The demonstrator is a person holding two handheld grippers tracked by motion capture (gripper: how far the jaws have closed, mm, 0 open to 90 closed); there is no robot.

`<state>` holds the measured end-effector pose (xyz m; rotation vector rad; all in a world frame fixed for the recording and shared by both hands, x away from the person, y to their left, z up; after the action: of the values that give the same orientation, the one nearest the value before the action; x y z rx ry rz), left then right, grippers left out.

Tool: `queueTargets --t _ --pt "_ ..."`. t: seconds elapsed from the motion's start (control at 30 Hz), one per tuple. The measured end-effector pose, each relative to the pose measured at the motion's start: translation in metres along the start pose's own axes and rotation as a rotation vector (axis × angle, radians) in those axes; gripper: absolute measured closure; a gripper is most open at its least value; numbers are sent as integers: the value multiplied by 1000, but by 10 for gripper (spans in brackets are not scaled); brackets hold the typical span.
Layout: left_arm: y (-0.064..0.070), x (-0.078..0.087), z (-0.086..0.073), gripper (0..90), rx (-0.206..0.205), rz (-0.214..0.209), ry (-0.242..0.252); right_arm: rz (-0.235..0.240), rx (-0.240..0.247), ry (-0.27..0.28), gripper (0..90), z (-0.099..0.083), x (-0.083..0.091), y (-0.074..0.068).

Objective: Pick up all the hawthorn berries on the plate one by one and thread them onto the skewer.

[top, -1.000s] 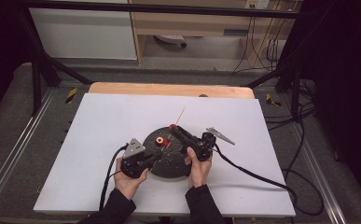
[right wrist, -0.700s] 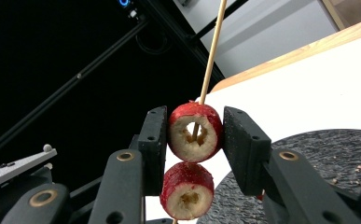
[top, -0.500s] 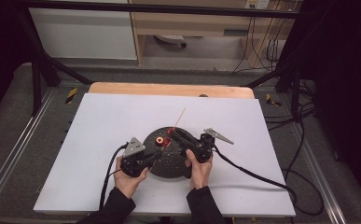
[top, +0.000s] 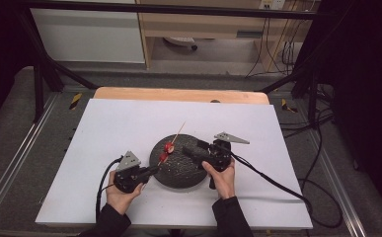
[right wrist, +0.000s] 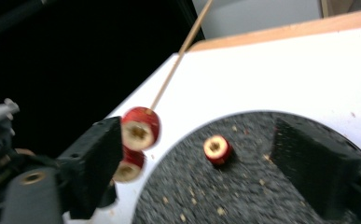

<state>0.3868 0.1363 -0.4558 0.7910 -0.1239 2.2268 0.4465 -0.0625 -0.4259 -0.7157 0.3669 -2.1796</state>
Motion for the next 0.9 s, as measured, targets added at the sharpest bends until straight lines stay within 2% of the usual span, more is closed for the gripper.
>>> queueTargets --t 0.2,0.47,0.57,0.9 --pt "-11 16 -13 888 1 -1 -27 -61 93 -127 63 -12 0 8" --pt "-23 36 -33 888 -7 6 -57 -94 146 -259 50 -19 2 15" --pt "-29 42 -40 887 -5 17 -66 -117 185 -314 50 -20 1 15" --pt "-38 52 -52 887 7 25 -75 -146 237 -422 57 -10 -13 10"
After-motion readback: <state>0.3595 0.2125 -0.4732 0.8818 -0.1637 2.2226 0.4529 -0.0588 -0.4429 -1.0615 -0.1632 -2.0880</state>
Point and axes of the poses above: each handheld gripper's, and its own axes: x roughly backward along the jaws, z roughly out of its top, y roughly to its right, the point moved 7 cm from there along -x, roughly forward along the jaws, and after that the axes turned 5 degrees about -y, right-handed, at the moved point
